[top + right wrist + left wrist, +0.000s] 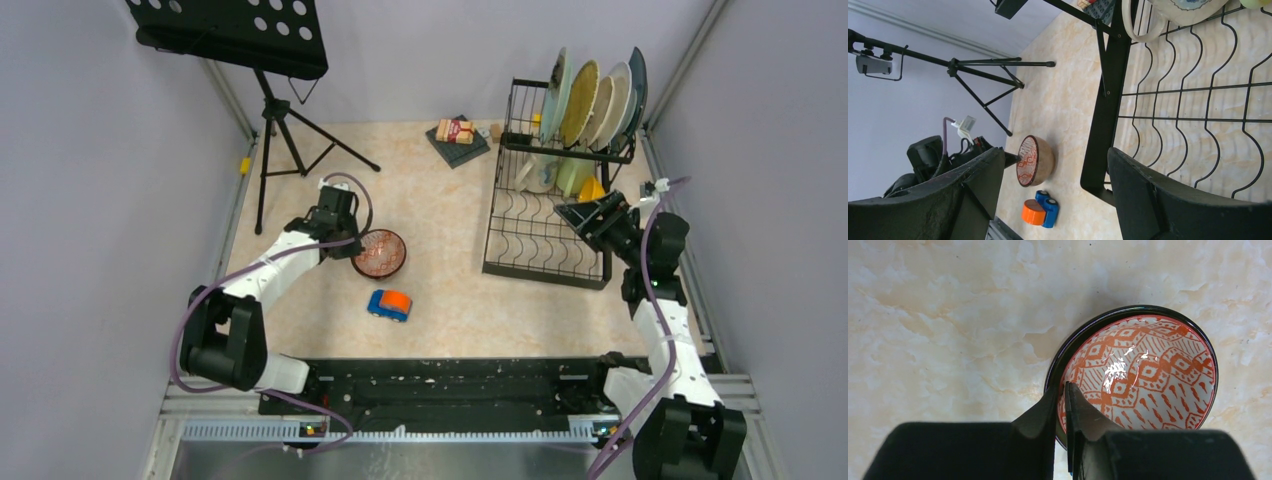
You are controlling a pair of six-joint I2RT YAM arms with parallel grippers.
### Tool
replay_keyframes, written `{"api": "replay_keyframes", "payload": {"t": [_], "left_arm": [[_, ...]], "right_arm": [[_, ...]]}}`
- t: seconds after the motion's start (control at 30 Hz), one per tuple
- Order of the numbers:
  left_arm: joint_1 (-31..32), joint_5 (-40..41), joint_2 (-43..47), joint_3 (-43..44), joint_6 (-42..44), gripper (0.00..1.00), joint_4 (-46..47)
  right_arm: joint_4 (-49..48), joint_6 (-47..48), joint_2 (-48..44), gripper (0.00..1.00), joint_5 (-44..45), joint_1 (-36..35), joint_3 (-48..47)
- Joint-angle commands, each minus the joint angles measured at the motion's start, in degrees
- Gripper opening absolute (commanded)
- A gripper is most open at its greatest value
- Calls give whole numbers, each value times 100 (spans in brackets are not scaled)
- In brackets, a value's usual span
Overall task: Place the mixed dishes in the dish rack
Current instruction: Pick up the bowl from the center of the board.
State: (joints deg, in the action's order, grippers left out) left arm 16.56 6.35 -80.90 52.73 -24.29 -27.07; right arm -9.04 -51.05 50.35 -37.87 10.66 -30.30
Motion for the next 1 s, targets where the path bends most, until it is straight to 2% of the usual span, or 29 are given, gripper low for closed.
{"api": "replay_keyframes", "payload": {"t": [0.0,0.37,0.6,0.83,0.9,0.97], "left_arm": [[1,49,-52,109,69,17,105],[5,-29,-361,8,15,20,172],[5,-106,-429,-93,-49,12,303],[5,-110,-400,-127,-67,24,358],[5,-169,-419,-136,-56,24,392],[5,-237,-447,-156,-58,24,464]], "right_arm": [[-397,-45,86,77,-89,-18,-151],[-423,-61,121,77,-37,-33,-64],[-432,-63,157,77,-19,-28,-63],[-561,-1,183,77,-159,-77,-63],[-775,88,234,77,-457,-249,-137],[-606,398,247,77,-355,-612,-362]]}}
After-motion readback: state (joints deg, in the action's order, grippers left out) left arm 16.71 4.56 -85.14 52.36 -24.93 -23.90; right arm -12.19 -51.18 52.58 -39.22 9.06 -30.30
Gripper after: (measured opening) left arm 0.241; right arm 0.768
